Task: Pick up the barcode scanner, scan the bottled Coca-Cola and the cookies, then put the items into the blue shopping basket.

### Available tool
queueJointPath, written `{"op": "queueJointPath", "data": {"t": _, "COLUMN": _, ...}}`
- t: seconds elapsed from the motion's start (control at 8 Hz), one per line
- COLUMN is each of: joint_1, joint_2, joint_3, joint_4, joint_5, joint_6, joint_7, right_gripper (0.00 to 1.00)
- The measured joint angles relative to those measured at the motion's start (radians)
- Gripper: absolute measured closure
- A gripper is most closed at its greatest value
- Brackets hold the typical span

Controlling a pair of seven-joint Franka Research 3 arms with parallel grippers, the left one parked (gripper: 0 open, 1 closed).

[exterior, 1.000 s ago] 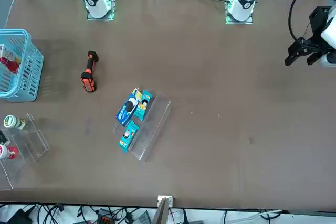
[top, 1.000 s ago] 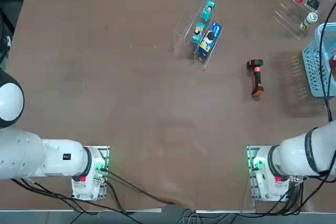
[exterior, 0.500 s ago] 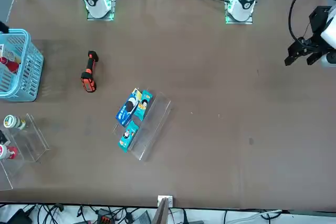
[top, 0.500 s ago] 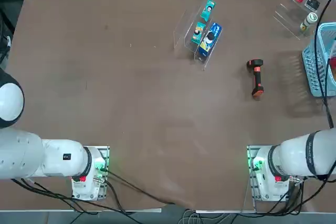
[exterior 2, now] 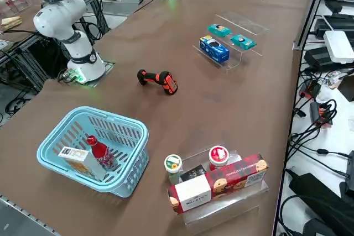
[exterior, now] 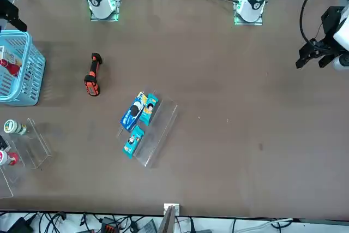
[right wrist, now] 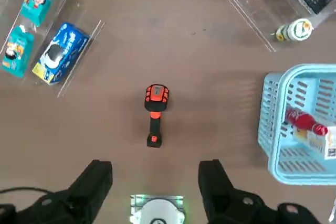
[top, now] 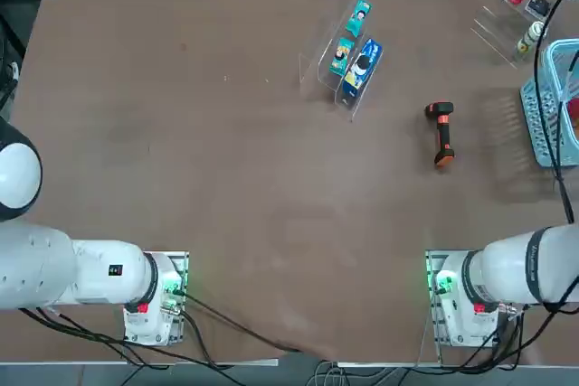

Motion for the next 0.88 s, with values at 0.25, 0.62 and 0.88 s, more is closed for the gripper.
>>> {"op": "queueJointPath", "data": {"t": 0.25, "joint_1": 0.017, "joint_2": -0.001, "joint_3": 0.014, "joint_4": 0.0, "joint_5": -0.01, "joint_6": 0.019, "joint_7": 0.029, "right_gripper": 0.0}}
{"op": "queueJointPath", "data": {"t": 0.62, "joint_1": 0.041, "joint_2": 0.001, "joint_3": 0.018, "joint_4": -0.006, "joint_5": -0.015, "joint_6": 0.078, "joint_7": 0.041, "right_gripper": 0.0}}
{"op": "queueJointPath", "data": {"t": 0.88, "joint_1": 0.042, "joint_2": 0.014, "joint_3": 0.018, "joint_4": -0.015, "joint_5": -0.015, "joint_6": 0.093, "joint_7": 0.048, "right_gripper": 0.0}}
